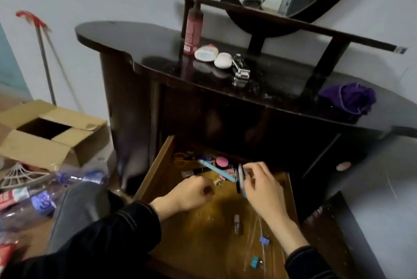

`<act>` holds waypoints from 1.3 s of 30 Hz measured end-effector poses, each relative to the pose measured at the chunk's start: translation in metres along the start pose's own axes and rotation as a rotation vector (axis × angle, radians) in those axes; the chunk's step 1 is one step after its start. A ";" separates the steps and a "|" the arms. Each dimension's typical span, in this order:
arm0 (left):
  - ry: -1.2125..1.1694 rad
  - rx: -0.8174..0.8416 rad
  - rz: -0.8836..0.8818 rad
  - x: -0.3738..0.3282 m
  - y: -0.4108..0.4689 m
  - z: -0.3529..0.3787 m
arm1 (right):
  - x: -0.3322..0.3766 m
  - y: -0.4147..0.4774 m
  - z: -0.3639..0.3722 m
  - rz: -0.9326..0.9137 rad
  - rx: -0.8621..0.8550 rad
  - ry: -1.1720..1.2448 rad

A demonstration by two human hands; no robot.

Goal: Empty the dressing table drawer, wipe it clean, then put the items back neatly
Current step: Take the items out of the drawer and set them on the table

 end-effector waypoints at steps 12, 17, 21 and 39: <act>0.024 0.034 -0.107 0.035 0.022 0.027 | -0.042 -0.005 0.098 0.401 0.318 -0.138; 0.065 0.071 -0.086 0.036 0.019 0.030 | -0.032 0.011 0.123 0.312 0.369 -0.221; 0.087 0.090 -0.075 0.037 0.019 0.030 | -0.031 0.015 0.130 0.294 0.341 -0.319; -0.551 -0.014 -0.299 0.029 0.020 0.032 | -0.019 0.011 0.083 0.585 0.225 0.793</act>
Point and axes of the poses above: each hand's wrist, its own y-axis towards the middle knuckle, its own z-axis out of the palm, x = y × z, the point moved 2 cm from there along y, towards the middle knuckle, and after that the axes turned 12 degrees about -y, right-handed, at the moved point
